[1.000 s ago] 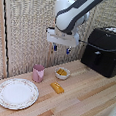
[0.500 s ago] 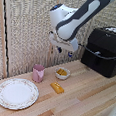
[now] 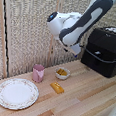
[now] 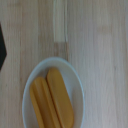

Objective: Carefully navigate your gripper to the air fryer's handle. Confidently seize the handle using your gripper. Gradually bring the handle toward yourself to access the air fryer.

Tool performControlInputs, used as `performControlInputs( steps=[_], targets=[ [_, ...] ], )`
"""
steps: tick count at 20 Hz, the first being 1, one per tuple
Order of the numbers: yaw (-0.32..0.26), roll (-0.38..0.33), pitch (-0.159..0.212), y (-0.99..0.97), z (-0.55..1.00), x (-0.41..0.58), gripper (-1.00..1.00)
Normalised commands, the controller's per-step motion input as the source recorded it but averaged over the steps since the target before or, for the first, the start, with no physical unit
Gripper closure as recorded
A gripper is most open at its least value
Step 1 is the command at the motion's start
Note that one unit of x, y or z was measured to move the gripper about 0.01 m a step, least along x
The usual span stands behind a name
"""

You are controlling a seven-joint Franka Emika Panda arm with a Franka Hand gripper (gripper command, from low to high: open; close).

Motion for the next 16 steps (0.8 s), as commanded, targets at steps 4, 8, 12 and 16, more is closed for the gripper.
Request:
performControlInputs(
  steps=[4,8,12,16],
  targets=[
    [0.088,-0.375,-0.123,-0.35,-0.11,0.0,-1.0],
    [0.084,-0.302,-0.09,-0.54,-0.12,0.0,-1.0],
    [0.072,-0.188,-0.071,-0.59,-0.14,-0.036,-1.0],
    [0.076,-0.034,-0.041,-0.69,-0.13,-0.154,-1.0]
  ],
)
